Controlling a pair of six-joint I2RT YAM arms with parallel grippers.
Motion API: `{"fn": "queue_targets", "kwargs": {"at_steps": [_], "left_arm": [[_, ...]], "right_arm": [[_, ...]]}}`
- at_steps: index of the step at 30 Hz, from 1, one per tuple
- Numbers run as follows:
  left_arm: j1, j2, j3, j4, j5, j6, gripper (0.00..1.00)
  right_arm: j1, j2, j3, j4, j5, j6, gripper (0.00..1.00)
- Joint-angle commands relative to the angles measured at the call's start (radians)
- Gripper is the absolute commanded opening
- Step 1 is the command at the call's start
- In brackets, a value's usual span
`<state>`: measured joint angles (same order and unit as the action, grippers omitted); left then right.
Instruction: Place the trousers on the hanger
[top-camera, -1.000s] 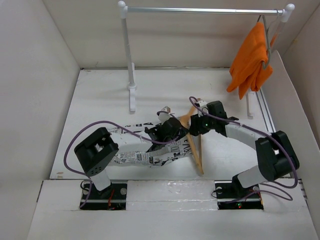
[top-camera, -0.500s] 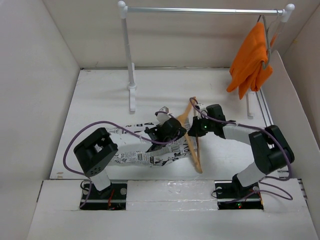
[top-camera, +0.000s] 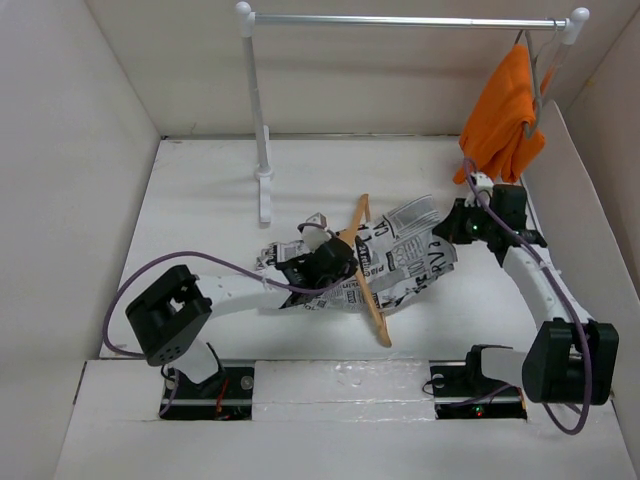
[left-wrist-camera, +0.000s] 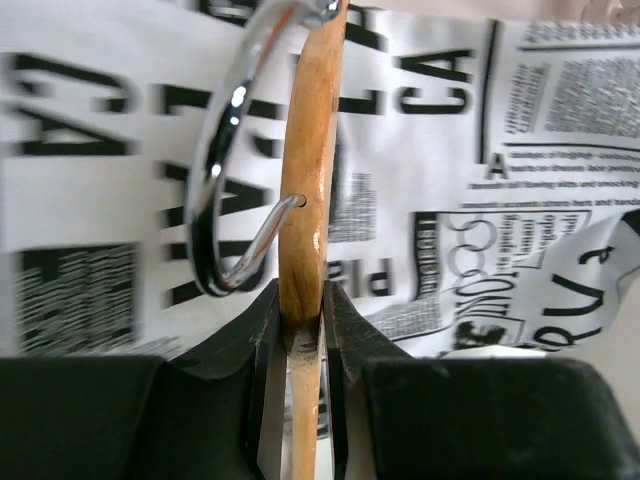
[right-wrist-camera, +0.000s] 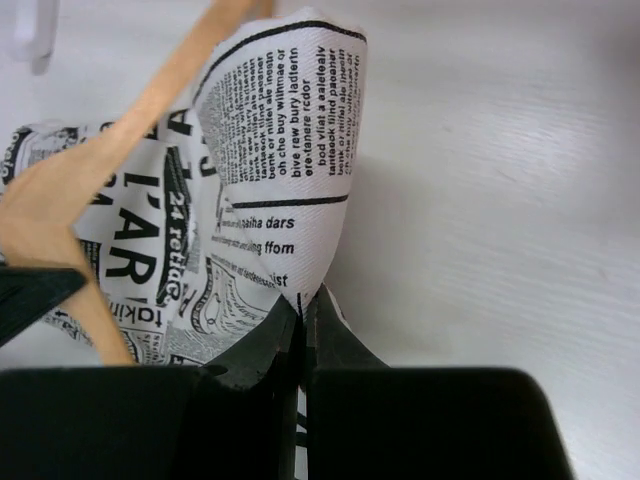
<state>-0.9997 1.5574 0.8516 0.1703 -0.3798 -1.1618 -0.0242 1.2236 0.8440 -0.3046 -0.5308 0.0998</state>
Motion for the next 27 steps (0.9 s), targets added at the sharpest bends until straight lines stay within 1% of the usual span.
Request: {"fn": "queue_targets", "kwargs": {"at_steps": [1, 5, 11, 14, 15, 17, 18, 19, 20, 21, 22, 24, 26, 27], "left_arm": [[0.003, -0.065, -0.065, -0.164, -0.057, 0.056, 0.00], [0.003, -0.123, -0.111, -0.169, -0.067, 0.065, 0.00], [0.003, -0.132, -0.065, -0.141, -0.079, 0.119, 0.00], [-0.007, -0.115, -0.004, -0.166, -0.097, 0.132, 0.00], [-0.022, -0.111, 0.019, -0.210, -0.132, 0.146, 0.00], [-0.040, -0.114, 0.082, -0.227, -0.163, 0.177, 0.00], [-0.051, -0.117, 0.098, -0.235, -0.183, 0.200, 0.00], [-0.060, -0.126, 0.133, -0.239, -0.192, 0.206, 0.00], [-0.077, -0.132, 0.153, -0.248, -0.198, 0.214, 0.00], [-0.088, -0.135, 0.193, -0.258, -0.223, 0.223, 0.00], [-0.108, -0.141, 0.211, -0.261, -0.237, 0.241, 0.00], [-0.119, -0.148, 0.250, -0.247, -0.246, 0.260, 0.00], [-0.119, -0.155, 0.274, -0.242, -0.249, 0.289, 0.00], [-0.119, -0.157, 0.311, -0.256, -0.258, 0.294, 0.00]], "right_arm": [[-0.089, -0.036, 0.021, -0.087, -0.014, -0.060, 0.00], [-0.114, -0.009, 0.007, -0.053, -0.046, -0.071, 0.00], [-0.114, 0.030, -0.014, -0.028, -0.024, -0.080, 0.00], [-0.114, 0.054, -0.017, -0.048, -0.023, -0.087, 0.00], [-0.114, 0.051, -0.028, -0.044, -0.009, -0.087, 0.00], [-0.114, 0.048, -0.037, -0.048, 0.034, -0.087, 0.00], [-0.114, 0.050, -0.040, -0.048, 0.044, -0.087, 0.02], [-0.114, 0.051, -0.037, -0.056, 0.049, -0.119, 0.11], [-0.114, 0.054, -0.030, -0.085, 0.052, -0.138, 0.37], [-0.114, 0.041, -0.020, -0.103, 0.061, -0.150, 0.48], [-0.102, 0.028, -0.004, -0.122, 0.064, -0.164, 0.56], [-0.083, -0.008, 0.018, -0.175, 0.055, -0.181, 0.65], [-0.047, -0.093, 0.053, -0.230, 0.058, -0.177, 0.68], [0.004, -0.123, 0.066, -0.243, 0.051, -0.169, 0.70]]}}
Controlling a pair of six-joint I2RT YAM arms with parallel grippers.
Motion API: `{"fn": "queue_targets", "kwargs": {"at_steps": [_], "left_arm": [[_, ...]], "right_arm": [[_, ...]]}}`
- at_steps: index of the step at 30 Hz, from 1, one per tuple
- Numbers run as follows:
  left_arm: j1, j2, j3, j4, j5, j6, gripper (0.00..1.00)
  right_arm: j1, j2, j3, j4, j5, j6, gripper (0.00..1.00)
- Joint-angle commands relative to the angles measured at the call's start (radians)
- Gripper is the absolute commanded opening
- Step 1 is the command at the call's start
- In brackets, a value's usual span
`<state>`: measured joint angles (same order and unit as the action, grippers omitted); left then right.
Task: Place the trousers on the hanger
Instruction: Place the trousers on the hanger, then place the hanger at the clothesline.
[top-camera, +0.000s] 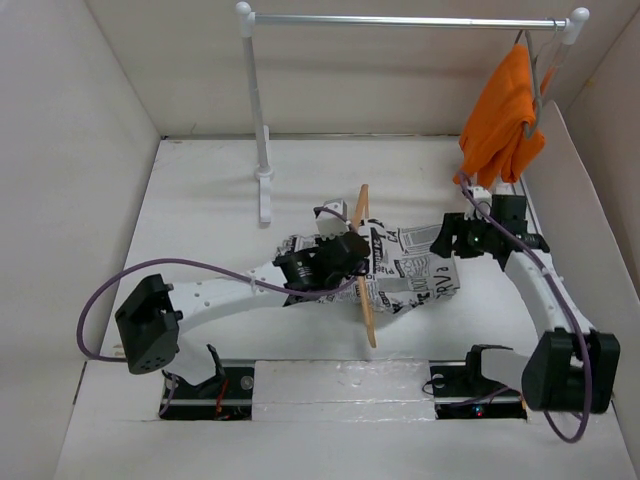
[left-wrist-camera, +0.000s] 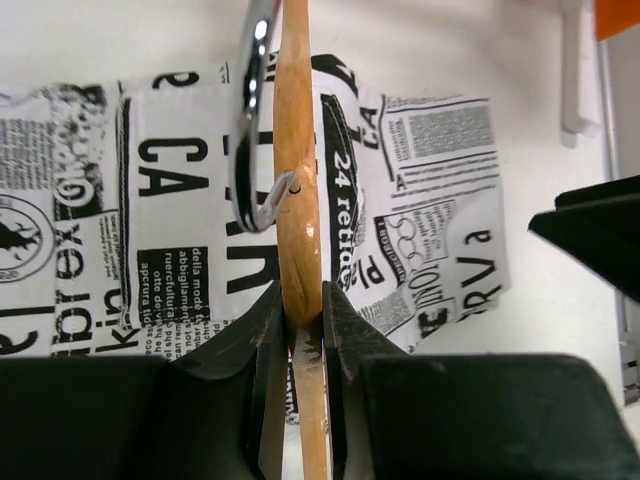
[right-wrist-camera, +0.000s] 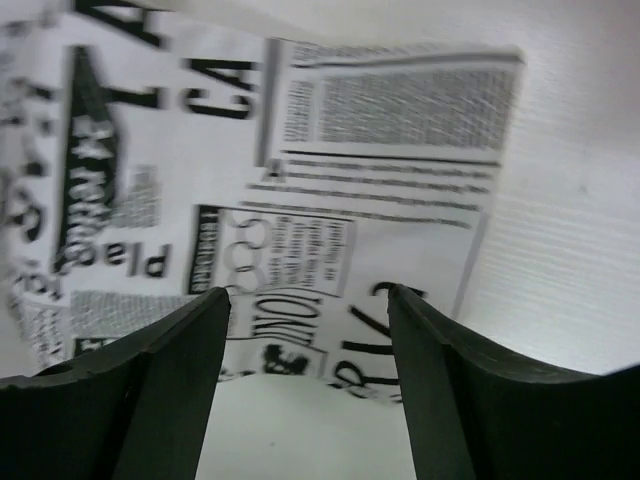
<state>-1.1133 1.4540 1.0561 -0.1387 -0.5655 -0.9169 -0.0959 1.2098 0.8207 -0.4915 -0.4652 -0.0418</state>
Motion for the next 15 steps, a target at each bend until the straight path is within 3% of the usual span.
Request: {"fn": "queue_targets", "kwargs": {"at_steps": [1, 5, 8, 15], "left_arm": [[-0.014, -0.055, 0.129, 0.045, -0.074, 0.056, 0.00], [-0.014, -0.064, 0.252, 0.021, -0.077, 0.148, 0.00], [-0.014, -0.029, 0.419, -0.076, -0.096, 0.208, 0.00], [-0.014, 0.017, 0.573, -0.121, -0.062, 0.237, 0.00]], "right_arm": [[0.105, -0.180, 0.095, -0.068, -0.054, -0.003, 0.70], [0.304, -0.346, 0.118, 0.013, -0.187, 0.171, 0.73], [0.486, -0.415, 0.158, 0.040, -0.083, 0.301, 0.79], [0.699, -0.346, 0.178, 0.201, 0.002, 0.425, 0.82]]}}
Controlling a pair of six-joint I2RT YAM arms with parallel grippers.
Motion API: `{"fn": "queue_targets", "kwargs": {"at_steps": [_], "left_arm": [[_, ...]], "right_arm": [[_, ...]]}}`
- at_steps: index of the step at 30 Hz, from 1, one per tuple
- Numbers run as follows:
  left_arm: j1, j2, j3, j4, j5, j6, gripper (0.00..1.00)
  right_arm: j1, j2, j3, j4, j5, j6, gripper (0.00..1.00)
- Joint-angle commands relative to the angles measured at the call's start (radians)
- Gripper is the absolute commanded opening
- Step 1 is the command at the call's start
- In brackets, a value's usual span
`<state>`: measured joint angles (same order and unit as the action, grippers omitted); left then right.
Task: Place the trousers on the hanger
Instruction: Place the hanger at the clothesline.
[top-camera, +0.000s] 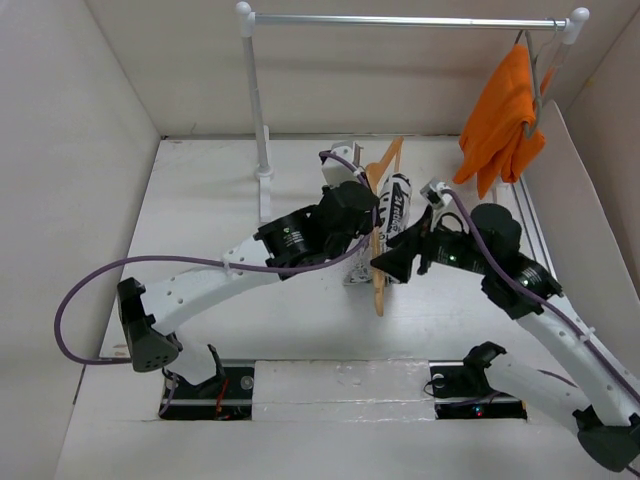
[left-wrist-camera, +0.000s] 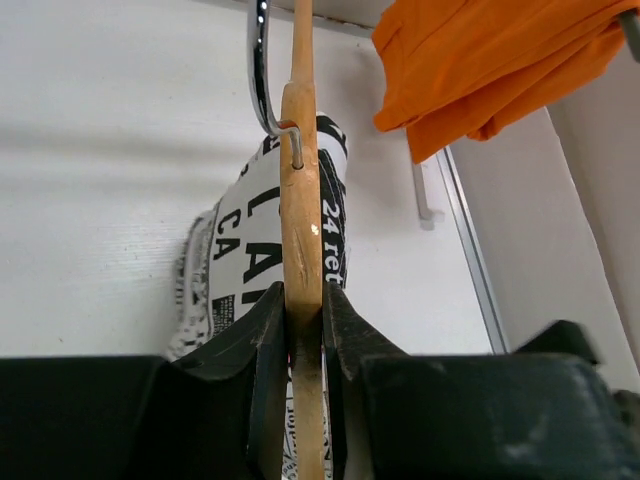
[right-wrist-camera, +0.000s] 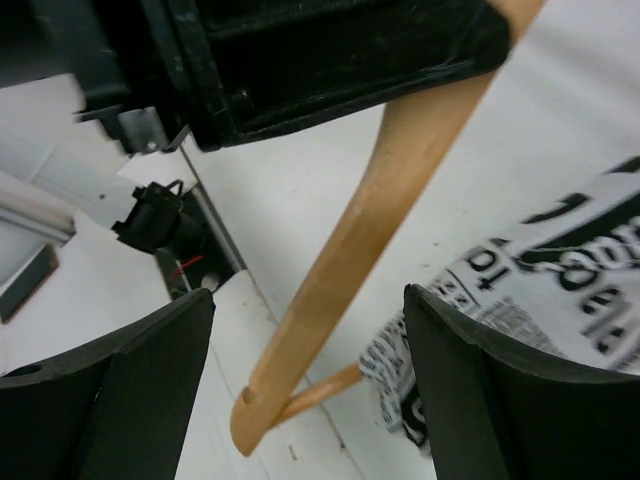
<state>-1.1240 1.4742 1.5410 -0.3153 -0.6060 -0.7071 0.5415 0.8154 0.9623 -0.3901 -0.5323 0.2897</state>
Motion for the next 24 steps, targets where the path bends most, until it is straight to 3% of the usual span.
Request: {"fn": "queue_targets", "kwargs": {"at_steps": [1, 4, 7, 11, 13, 16, 19, 20, 23, 24], "left_arm": [[-0.003, -0.003, 0.093, 0.056, -0.018, 0.031, 0.00], [-0.013, -0.002, 0.117, 0.058, -0.003, 0.038, 0.00], [-0.022, -0.002, 0.146, 0.056, -0.008, 0.055, 0.00], [-0.033, -0.008, 0.165, 0.054, -0.008, 0.066, 0.00], [-0.033, -0.012, 0.180, 0.058, -0.003, 0.083, 0.00], [-0.033, -0.018, 0.186, 0.071, 0.008, 0.104, 0.00], [-0.033, -0.055, 0.171, 0.122, 0.023, 0.142, 0.39], [-0.033, -0.067, 0.168, 0.151, 0.022, 0.156, 0.57], [-0.033, -0.115, 0.188, 0.170, 0.031, 0.210, 0.79], [-0.022, -0.133, 0.220, 0.160, 0.028, 0.215, 0.82]], "right_arm": [[0.078, 0.059, 0.038, 0.140, 0.095, 0.101, 0.82], [0.101, 0.106, 0.035, 0.149, 0.129, 0.123, 0.79], [0.124, 0.120, -0.005, 0.262, 0.152, 0.173, 0.60], [0.135, 0.111, -0.033, 0.350, 0.183, 0.232, 0.09], [0.135, 0.104, -0.039, 0.417, 0.186, 0.273, 0.00], [0.135, 0.099, -0.022, 0.433, 0.198, 0.292, 0.00], [0.100, 0.117, 0.035, 0.442, 0.175, 0.298, 0.00], [0.072, 0.125, 0.048, 0.456, 0.166, 0.299, 0.00], [0.022, 0.174, 0.128, 0.464, 0.117, 0.298, 0.00], [-0.023, 0.207, 0.151, 0.464, 0.092, 0.293, 0.00]]}}
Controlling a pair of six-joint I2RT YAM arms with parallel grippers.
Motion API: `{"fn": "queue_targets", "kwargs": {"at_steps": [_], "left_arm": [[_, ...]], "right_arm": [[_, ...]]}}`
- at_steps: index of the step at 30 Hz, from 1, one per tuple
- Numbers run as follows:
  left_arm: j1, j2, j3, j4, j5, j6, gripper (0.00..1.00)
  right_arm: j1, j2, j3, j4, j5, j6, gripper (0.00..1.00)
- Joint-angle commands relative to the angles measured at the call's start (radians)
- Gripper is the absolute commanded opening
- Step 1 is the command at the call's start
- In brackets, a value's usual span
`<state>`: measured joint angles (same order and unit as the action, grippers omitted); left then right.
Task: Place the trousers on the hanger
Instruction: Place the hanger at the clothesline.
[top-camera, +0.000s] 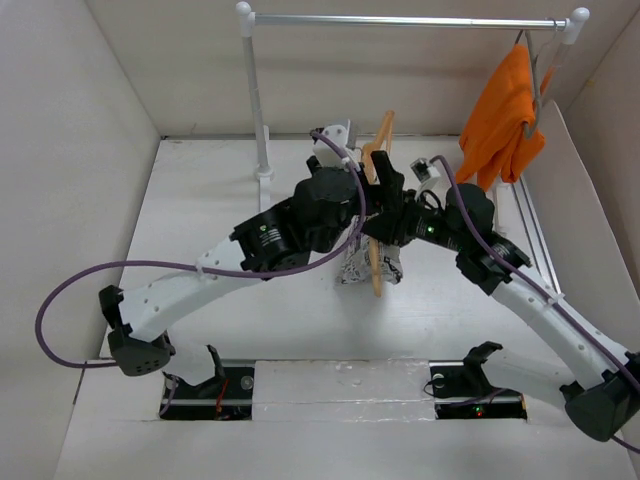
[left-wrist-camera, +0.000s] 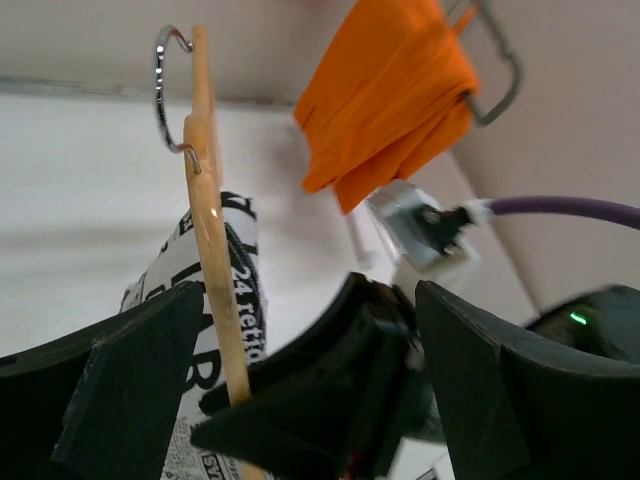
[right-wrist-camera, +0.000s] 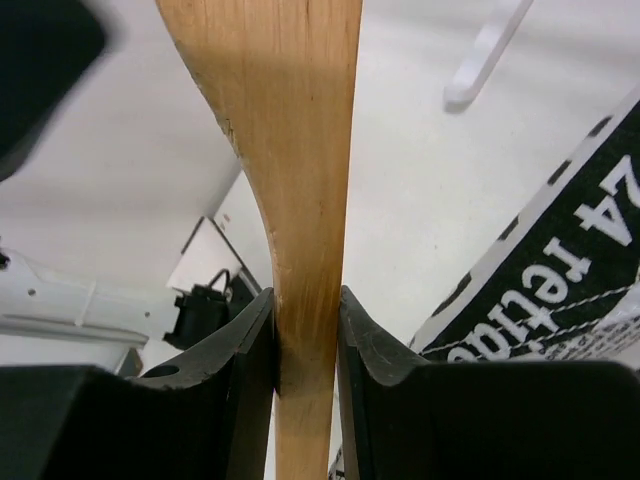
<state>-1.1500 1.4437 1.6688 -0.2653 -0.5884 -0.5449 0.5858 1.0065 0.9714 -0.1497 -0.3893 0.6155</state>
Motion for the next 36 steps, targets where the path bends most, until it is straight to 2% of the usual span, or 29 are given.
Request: {"fn": "queue_targets", "kwargs": {"at_steps": [1, 4, 6, 10, 12, 14, 15, 19, 23, 31, 36], "left_arm": [[0.004, -0.120, 0.103, 0.110, 0.019, 0.077, 0.84], [0.013, -0.199, 0.095, 0.113, 0.024, 0.105, 0.93], [0.013, -0.290, 0.039, 0.110, -0.034, 0.091, 0.98], [0.036, -0.436, -0.130, 0.074, -0.119, 0.036, 0.99], [0.036, -0.483, -0.217, -0.017, -0.162, -0.022, 0.99], [0.036, -0.509, -0.269, -0.118, -0.171, -0.088, 0.99], [0.036, -0.552, -0.361, -0.165, -0.162, -0.177, 0.99], [0.036, -0.614, -0.466, -0.218, -0.153, -0.277, 0.99], [0.036, -0.644, -0.512, -0.255, -0.148, -0.325, 0.99], [0.036, -0.599, -0.523, -0.273, -0.130, -0.325, 0.99], [0.036, -0.605, -0.575, -0.247, -0.108, -0.348, 0.99]], "right_arm": [[-0.087, 0.033, 0.182, 0.236, -0.090, -0.036, 0.00], [-0.187, 0.096, 0.271, 0.233, -0.153, -0.046, 0.00], [-0.259, 0.132, 0.317, 0.242, -0.192, -0.046, 0.00], [-0.380, 0.220, 0.424, 0.257, -0.272, -0.033, 0.00], [-0.424, 0.282, 0.486, 0.284, -0.301, -0.014, 0.00], [-0.489, 0.335, 0.512, 0.323, -0.330, 0.039, 0.00], [-0.523, 0.368, 0.551, 0.338, -0.350, 0.071, 0.00], [-0.575, 0.420, 0.570, 0.386, -0.374, 0.128, 0.00], [-0.613, 0.484, 0.570, 0.507, -0.402, 0.214, 0.00], [-0.711, 0.632, 0.674, 0.611, -0.471, 0.305, 0.00], [-0.754, 0.632, 0.656, 0.650, -0.494, 0.331, 0.00]]}}
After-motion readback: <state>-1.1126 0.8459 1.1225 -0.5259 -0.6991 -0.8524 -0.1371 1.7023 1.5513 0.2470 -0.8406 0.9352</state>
